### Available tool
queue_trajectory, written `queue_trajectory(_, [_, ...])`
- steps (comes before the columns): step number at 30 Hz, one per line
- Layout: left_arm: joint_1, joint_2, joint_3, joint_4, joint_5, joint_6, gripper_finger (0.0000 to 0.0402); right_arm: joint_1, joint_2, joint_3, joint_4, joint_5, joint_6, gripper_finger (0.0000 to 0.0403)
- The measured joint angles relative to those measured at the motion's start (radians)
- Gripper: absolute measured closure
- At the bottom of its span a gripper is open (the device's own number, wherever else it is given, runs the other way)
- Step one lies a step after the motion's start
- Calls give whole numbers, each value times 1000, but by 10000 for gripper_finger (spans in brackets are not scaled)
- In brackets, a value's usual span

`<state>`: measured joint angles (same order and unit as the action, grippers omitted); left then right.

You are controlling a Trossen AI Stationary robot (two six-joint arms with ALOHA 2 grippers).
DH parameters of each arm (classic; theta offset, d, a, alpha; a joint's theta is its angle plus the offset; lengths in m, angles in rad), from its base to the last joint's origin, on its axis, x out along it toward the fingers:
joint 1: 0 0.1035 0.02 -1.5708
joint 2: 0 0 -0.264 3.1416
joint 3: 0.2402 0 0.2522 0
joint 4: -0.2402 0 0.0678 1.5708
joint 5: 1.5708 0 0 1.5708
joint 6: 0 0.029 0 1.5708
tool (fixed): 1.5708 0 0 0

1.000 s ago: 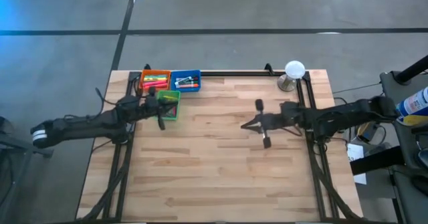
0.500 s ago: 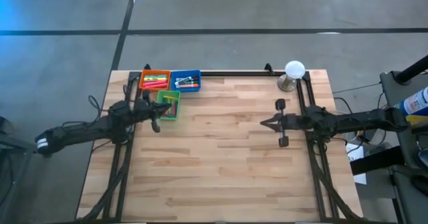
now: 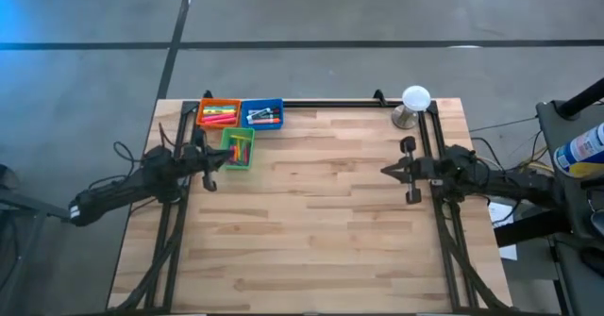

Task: Pick & Place Markers
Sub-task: Return to Home Position

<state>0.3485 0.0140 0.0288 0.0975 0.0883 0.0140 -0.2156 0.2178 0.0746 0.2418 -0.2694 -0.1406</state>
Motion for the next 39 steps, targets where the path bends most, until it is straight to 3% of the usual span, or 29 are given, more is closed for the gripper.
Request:
queue_trajectory(7, [-1,-13,-15,-40,20,-29,399,-111,-203,-8,-141,-74,43,394])
queue_trajectory(13, [-1,-13,-20,-64,22,-62,399,-180,-211,-23,-118,-152,124,394])
queue_trajectory(17, [-1,-13,-20,-73,7,-83,399,-191,-211,-66,-30,-76,192,394])
queue_trajectory(24, [-1,0,-19,-94,-81,-121,399,-130,-180,-66,-24,211,190,394])
queue_trajectory(28, [-1,31,-20,-98,-82,-128,399,-105,-140,-66,-29,269,177,394])
queue_trajectory(39, [-1,72,-21,-96,-84,-148,399,-105,-31,-66,-89,273,159,394])
